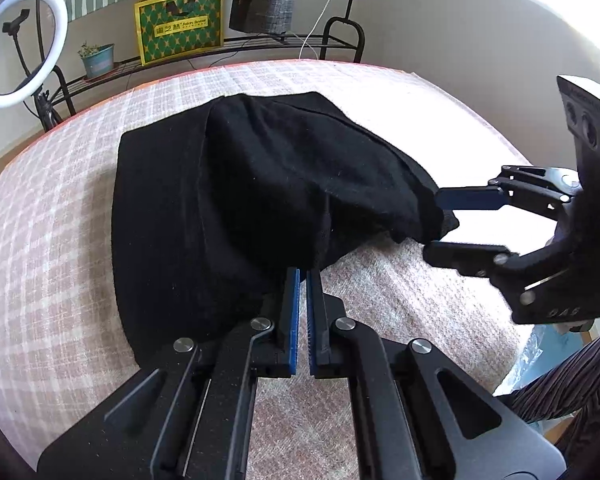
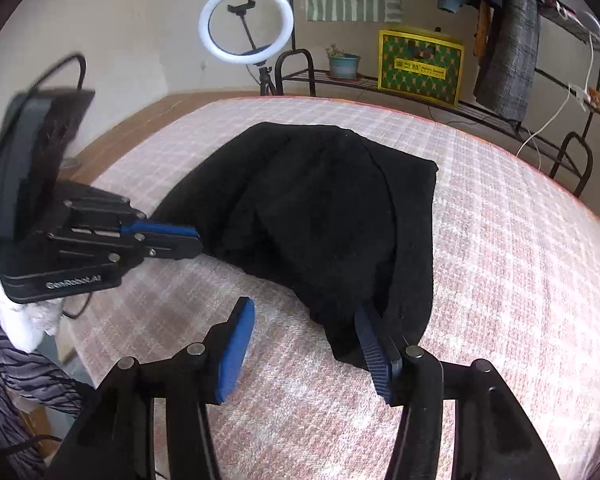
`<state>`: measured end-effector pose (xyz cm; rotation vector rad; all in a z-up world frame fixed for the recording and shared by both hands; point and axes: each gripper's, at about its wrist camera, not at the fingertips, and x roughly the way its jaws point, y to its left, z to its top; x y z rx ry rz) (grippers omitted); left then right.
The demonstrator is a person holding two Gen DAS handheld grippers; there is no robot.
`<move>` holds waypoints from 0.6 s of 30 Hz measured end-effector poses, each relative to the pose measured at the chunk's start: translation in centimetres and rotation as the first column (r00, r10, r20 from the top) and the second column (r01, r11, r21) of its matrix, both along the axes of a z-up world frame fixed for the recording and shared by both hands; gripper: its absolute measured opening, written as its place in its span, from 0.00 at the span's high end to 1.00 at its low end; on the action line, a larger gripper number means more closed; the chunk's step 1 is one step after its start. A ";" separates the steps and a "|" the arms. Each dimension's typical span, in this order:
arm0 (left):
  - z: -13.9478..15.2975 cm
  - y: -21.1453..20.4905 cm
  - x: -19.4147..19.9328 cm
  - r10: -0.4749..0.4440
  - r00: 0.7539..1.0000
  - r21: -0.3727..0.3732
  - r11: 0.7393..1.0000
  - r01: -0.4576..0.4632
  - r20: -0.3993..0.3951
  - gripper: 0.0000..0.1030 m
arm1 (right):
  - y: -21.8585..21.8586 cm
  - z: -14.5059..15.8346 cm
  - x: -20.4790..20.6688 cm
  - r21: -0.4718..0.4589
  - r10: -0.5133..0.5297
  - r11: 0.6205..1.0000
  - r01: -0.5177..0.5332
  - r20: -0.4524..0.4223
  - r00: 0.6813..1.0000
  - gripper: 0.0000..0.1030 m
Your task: Fold large clothes
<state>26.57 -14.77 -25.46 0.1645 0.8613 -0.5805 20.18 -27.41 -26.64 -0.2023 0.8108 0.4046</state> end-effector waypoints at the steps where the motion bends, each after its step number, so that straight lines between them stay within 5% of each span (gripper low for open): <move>1: 0.1 -0.3 0.0 -0.008 1.000 -0.009 1.000 0.008 -0.002 0.98 | 0.6 -0.5 0.4 -0.052 -0.005 0.999 0.006 0.012 1.000 0.49; 5: -1.7 -1.7 0.9 -0.025 0.998 0.022 0.999 0.026 -0.051 0.86 | 2.1 -2.3 1.7 -0.197 -0.021 0.980 0.022 0.006 1.000 0.92; 7: -3.0 -1.9 1.3 -0.015 0.997 0.082 0.996 0.020 -0.070 0.86 | 1.8 -2.1 1.8 -0.197 -0.029 0.980 0.028 -0.001 1.000 0.99; 12: -3.8 -0.5 1.1 -0.002 0.997 0.095 0.995 0.010 -0.080 0.96 | -1.7 2.0 0.5 0.007 0.002 1.000 -0.003 0.008 1.000 0.99; 15: -3.5 0.4 0.7 0.000 0.996 0.080 0.997 0.008 -0.092 0.96 | -1.8 1.2 0.5 -0.049 0.021 0.999 -0.022 -0.023 1.000 0.94; 17: -2.8 0.9 0.3 -0.003 0.996 0.061 0.998 0.008 -0.093 0.96 | -1.9 0.5 0.8 -0.049 0.038 0.998 -0.043 -0.085 0.996 0.62; 18: -2.3 1.3 0.0 -0.006 0.995 0.040 0.999 0.009 -0.095 0.96 | -2.1 0.7 0.8 -0.031 0.045 0.998 -0.048 -0.092 0.995 0.61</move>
